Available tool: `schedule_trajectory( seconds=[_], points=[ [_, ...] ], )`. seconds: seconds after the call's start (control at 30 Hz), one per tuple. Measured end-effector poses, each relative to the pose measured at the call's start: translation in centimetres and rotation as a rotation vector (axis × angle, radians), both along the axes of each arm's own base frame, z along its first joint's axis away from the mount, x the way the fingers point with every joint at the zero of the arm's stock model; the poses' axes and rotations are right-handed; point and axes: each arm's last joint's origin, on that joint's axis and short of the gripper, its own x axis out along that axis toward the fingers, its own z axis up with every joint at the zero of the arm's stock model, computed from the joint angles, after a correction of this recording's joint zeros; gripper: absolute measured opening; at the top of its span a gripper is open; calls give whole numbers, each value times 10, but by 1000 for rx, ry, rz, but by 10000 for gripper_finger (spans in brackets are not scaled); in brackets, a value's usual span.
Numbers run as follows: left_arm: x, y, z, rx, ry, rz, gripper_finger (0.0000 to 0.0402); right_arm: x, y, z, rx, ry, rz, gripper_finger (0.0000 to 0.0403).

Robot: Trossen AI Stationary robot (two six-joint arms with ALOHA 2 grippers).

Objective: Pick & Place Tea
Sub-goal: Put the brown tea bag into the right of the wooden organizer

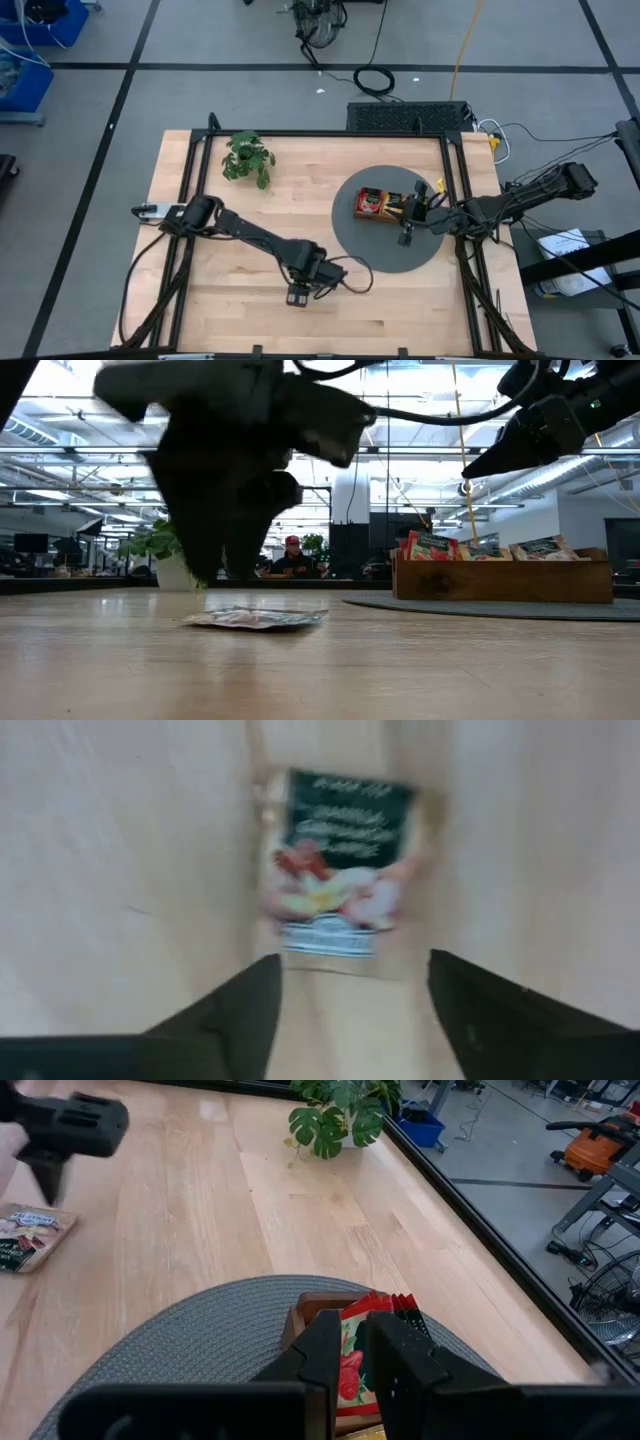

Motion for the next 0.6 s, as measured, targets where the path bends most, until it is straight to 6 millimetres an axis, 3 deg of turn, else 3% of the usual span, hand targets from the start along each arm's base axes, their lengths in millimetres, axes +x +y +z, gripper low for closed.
schedule_trajectory(
  seconds=[0.3, 0.6],
  points=[
    [-4, 7, -19, 81, -19, -255, 355, 1, 0, 1, 14, -20, -5, 45],
    [3, 23, -20, 20, -21, -245, 368, 1, 0, 2, 21, -27, -7, 45]
  ],
)
